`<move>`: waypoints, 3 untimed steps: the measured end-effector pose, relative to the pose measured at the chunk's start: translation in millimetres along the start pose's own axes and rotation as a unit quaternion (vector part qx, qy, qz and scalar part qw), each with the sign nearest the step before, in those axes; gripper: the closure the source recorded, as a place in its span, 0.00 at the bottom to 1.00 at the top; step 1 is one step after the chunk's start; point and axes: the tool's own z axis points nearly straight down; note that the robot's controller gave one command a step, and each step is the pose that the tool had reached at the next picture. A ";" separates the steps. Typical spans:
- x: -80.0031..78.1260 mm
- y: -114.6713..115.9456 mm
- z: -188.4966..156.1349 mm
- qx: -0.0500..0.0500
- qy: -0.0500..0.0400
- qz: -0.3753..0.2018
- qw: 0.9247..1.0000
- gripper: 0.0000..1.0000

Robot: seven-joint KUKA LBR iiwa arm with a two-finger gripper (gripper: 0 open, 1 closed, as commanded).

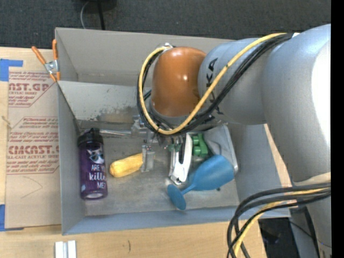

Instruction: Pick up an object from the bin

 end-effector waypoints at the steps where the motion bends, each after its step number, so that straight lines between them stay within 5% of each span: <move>1: 8.5 4.1 32.3 0.001 0.006 0.042 0.999 0.00; 2: 0.2 12.9 45.5 0.000 0.001 -0.106 0.994 0.00; 3: 2.5 10.5 55.2 -0.001 0.003 -0.176 0.984 0.00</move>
Offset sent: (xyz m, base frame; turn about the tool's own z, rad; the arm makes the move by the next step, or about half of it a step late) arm 0.0074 0.0229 -0.0630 -0.4382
